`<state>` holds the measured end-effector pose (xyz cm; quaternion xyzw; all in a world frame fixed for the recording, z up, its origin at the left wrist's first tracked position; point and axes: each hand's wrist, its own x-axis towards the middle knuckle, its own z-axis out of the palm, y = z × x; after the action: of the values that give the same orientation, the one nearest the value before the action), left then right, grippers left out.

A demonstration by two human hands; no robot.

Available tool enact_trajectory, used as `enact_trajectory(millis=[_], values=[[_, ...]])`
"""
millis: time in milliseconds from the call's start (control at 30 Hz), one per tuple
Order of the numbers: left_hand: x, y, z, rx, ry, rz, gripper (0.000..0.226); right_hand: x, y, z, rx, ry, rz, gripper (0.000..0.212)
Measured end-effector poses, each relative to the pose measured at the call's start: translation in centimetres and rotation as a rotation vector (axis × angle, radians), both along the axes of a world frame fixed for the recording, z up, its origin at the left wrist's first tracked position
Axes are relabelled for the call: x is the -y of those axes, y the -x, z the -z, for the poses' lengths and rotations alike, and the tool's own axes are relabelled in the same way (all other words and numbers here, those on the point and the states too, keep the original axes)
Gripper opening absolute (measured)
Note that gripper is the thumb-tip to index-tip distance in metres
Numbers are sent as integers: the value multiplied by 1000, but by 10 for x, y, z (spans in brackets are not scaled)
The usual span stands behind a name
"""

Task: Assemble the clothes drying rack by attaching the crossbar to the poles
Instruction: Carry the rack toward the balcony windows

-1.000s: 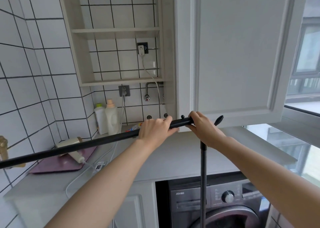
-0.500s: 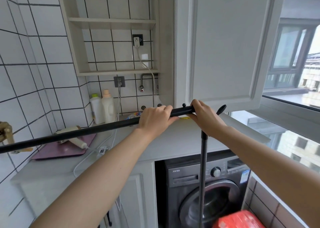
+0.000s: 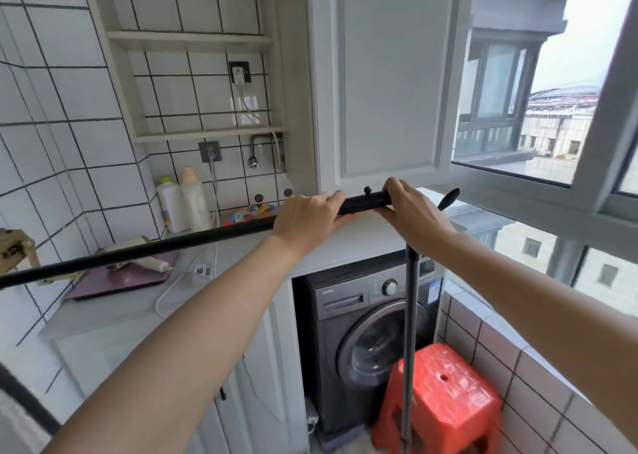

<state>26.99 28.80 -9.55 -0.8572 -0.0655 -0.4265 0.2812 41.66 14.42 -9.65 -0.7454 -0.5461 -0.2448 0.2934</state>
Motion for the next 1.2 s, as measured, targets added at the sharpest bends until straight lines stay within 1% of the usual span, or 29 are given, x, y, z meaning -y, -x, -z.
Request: enact_trajectory(millis=[133, 433, 533, 667, 867, 1067, 1200], values=[[32, 1, 2, -8, -9, 74, 41, 43, 7, 3, 23, 34, 35, 26], [120, -4, 7, 2, -25, 60, 51, 136, 9, 9, 23, 5, 65, 30], [148, 0, 7, -1, -43, 82, 46, 163, 11, 10, 6, 10, 71, 31], [185, 11, 5, -10, -66, 73, 43, 200, 22, 11, 3, 10, 72, 28], [223, 31, 3, 4, -50, 130, 47, 249, 53, 6, 4, 19, 145, 27], [262, 63, 4, 7, -72, 195, 43, 301, 105, 5, 39, 13, 271, 28], [291, 83, 6, -16, -60, 284, 42, 335, 138, 7, 33, 21, 322, 30]])
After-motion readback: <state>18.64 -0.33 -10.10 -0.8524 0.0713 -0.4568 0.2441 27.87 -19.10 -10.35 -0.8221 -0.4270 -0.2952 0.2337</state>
